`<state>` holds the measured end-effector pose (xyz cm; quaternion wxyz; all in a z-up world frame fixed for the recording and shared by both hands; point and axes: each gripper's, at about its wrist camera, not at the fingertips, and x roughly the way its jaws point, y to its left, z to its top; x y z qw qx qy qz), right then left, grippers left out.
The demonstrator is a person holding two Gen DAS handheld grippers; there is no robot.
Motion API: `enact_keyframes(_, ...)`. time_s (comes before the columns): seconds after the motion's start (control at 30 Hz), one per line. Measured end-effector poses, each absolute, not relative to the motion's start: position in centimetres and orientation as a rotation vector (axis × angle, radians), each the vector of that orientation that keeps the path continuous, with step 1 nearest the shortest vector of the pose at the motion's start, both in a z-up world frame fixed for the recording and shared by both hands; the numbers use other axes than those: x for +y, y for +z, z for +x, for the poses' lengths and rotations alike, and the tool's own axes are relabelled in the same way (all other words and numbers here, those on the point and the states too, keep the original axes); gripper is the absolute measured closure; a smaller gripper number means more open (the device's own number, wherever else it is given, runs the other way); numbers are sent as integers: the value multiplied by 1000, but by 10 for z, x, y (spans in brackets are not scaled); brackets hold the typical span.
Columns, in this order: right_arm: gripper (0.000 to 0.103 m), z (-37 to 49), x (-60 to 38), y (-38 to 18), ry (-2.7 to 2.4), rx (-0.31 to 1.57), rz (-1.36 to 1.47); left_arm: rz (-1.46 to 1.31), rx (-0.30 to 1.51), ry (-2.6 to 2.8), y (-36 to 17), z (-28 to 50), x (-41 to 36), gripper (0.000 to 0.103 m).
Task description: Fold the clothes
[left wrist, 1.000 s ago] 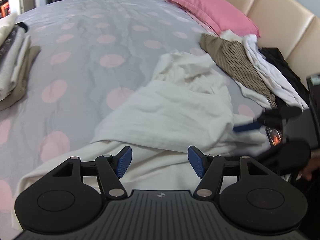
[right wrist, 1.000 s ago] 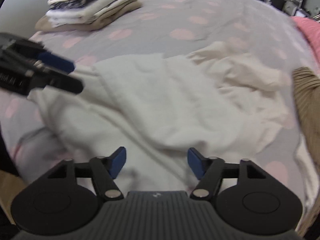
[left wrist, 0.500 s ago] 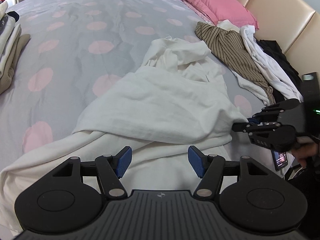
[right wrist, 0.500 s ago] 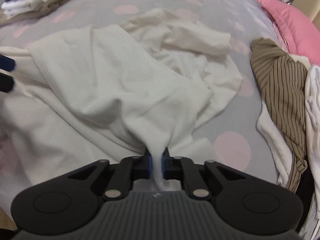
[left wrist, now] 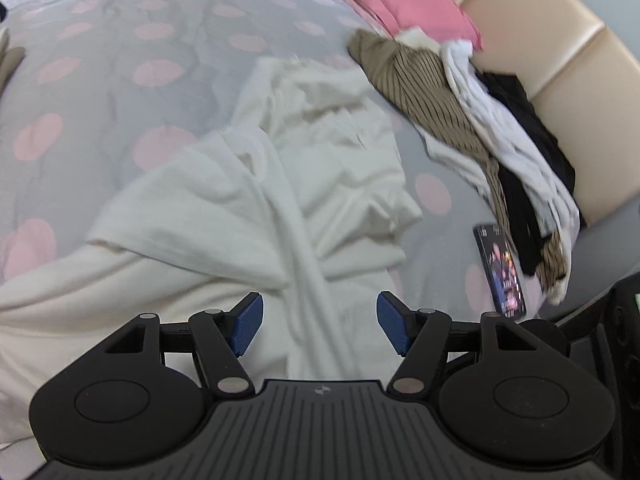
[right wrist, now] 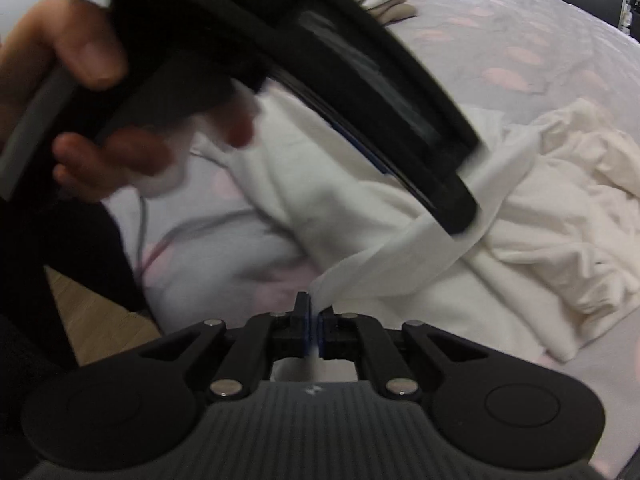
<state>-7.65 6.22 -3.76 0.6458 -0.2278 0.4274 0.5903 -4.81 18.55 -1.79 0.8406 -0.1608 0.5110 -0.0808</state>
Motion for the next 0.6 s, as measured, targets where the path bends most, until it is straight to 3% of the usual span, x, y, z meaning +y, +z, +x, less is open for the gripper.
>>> enact_keyframes(0.07,99,-82,62,-36,1362,965,-509,-318,1095,-181,-24,-49,177,42)
enact_keyframes(0.13,99,-86,63,-33,1372,956,-502,-257,1107,-157,-29,-48,169,49)
enact_keyframes(0.17,99,-88,63,-32,1377,951,-499,-226,1118,-139,-33,-47,167,68)
enact_keyframes(0.2,99,-89,63,-32,1376,950,-499,-209,1132,-118,-36,-46,167,82)
enact_keyframes(0.3,87,-85,60,-32,1356,961,-502,-257,1135,-73,-39,-49,186,99)
enact_keyframes(0.33,84,-83,58,-32,1347,962,-500,-273,1131,-54,-37,-50,194,99)
enact_keyframes(0.4,59,-77,53,-30,1330,959,-496,-276,1118,-7,-30,-51,209,101)
enact_keyframes(0.53,53,-58,44,-24,1269,948,-525,-266,1075,72,-9,-55,239,102)
enact_keyframes(0.6,44,-44,40,-22,1216,941,-546,-246,1050,107,4,-57,253,102)
